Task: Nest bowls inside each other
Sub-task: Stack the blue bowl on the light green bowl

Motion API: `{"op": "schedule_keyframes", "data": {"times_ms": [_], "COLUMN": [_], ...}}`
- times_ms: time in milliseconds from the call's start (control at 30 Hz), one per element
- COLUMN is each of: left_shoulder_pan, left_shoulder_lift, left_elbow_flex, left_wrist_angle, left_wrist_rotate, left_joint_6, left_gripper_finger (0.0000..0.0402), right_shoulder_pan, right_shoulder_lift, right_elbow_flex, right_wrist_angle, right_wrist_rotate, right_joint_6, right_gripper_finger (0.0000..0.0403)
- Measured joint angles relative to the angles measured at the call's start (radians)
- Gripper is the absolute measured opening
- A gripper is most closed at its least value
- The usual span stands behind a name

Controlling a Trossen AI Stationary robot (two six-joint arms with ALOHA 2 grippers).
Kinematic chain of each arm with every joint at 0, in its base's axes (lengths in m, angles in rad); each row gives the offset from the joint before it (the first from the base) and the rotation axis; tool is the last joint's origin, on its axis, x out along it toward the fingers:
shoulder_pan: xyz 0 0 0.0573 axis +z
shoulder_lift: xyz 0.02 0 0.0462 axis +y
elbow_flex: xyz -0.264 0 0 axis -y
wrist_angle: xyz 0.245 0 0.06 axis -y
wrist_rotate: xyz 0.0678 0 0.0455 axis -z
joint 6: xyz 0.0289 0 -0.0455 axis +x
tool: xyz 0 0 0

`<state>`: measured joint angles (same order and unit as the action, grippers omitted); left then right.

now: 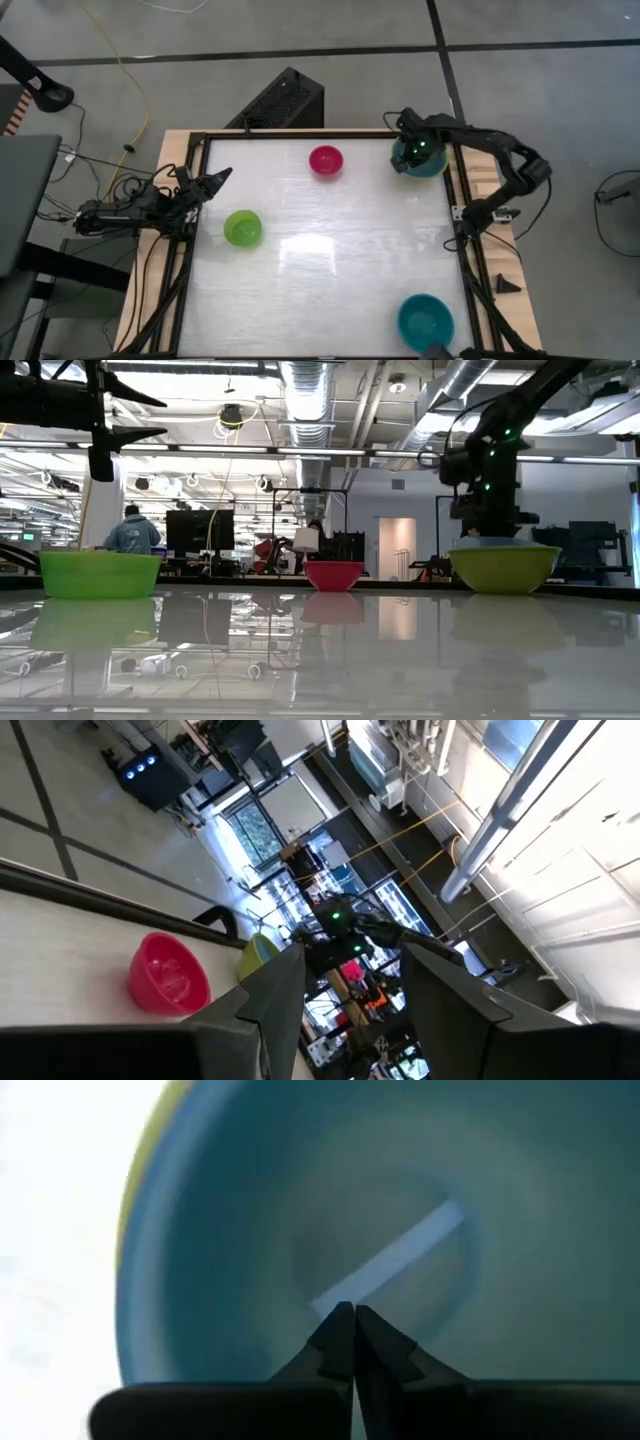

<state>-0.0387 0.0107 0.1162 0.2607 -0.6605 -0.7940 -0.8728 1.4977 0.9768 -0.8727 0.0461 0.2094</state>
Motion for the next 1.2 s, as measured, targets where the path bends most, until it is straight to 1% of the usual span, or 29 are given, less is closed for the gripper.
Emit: {"op": "schedule_keyframes", "data": {"times_ms": [67,167,267,333,433,533,733,967,1067,1200], "left_shoulder_pan": [0.000,0.000,0.000,0.000,0.000,0.000,0.000,0.000,0.000,0.000], "left_shoulder_lift": [0.000,0.000,0.000,0.000,0.000,0.000,0.000,0.000,0.000,0.000], "left_elbow_flex": [0.000,0.000,0.000,0.000,0.000,0.000,0.000,0.000,0.000,0.000], "left_wrist_angle": [0.000,0.000,0.000,0.000,0.000,0.000,0.000,-0.001,-0.001,-0.009], "left_wrist_rotate": [0.000,0.003,0.009,0.009,0.009,0.009,0.010,0.010,0.009,0.009], "left_joint_6": [0.000,0.000,-0.002,-0.003,-0.003,-0.003,0.001,0.004,0.004,0.004], "left_gripper_finger": [0.0155,0.0155,0.0155,0.0155,0.0155,0.0155,0.0155,0.0155,0.0155,0.0155], "right_shoulder_pan": [0.021,0.065,0.117,0.157,0.228,0.324,0.522,0.721,0.781,0.842], "right_shoulder_lift": [0.035,0.070,0.082,0.089,0.094,0.093,0.091,0.094,0.094,0.094], "right_elbow_flex": [0.000,0.000,0.000,0.000,0.000,0.000,0.000,0.000,0.000,0.000], "right_wrist_angle": [-0.005,0.002,0.024,0.043,0.075,0.127,0.303,0.596,0.660,0.682], "right_wrist_rotate": [-0.018,-0.046,-0.068,-0.101,-0.167,-0.206,-0.266,-0.285,-0.287,-0.284], "right_joint_6": [0.003,0.014,0.049,0.084,0.139,0.202,0.344,0.510,0.567,0.614], "right_gripper_finger": [0.0032,0.0018,0.0018,0.0018,0.0018,0.0018,0.0018,0.0018,0.0018,0.0018]}}
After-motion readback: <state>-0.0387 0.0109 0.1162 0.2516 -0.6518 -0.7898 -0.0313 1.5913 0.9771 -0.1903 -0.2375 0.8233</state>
